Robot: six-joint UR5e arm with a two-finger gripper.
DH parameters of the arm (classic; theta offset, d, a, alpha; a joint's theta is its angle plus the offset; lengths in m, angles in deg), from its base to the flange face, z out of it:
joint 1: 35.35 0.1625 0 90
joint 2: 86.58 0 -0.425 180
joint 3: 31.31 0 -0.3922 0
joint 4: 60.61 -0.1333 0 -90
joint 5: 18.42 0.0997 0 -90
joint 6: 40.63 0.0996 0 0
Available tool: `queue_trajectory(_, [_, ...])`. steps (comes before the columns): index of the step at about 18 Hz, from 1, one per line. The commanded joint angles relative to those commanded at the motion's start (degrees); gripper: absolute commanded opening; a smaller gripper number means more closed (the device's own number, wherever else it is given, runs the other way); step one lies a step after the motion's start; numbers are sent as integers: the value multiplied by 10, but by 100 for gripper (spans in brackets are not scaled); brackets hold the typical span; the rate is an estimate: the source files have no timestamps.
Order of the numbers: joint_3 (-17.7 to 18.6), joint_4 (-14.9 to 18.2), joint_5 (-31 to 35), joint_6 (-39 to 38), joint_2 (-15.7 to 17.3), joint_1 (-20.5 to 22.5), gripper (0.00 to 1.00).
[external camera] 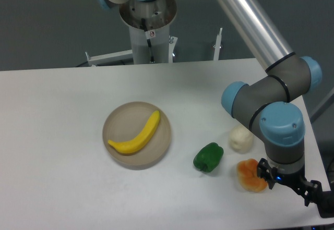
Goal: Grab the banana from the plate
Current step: 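Raise the gripper up from beside the orange pepper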
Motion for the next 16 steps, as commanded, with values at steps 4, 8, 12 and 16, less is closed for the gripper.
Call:
queue_trajectory(4, [3, 0, 0, -4, 4, -4, 100])
queue_trajectory(8, [13, 0, -1, -4, 10, -7, 100])
queue_trajectory(12, [27, 1, -3, -4, 21, -7, 100])
queue_trajectory(16, [64, 3, -4, -4, 53, -10, 100])
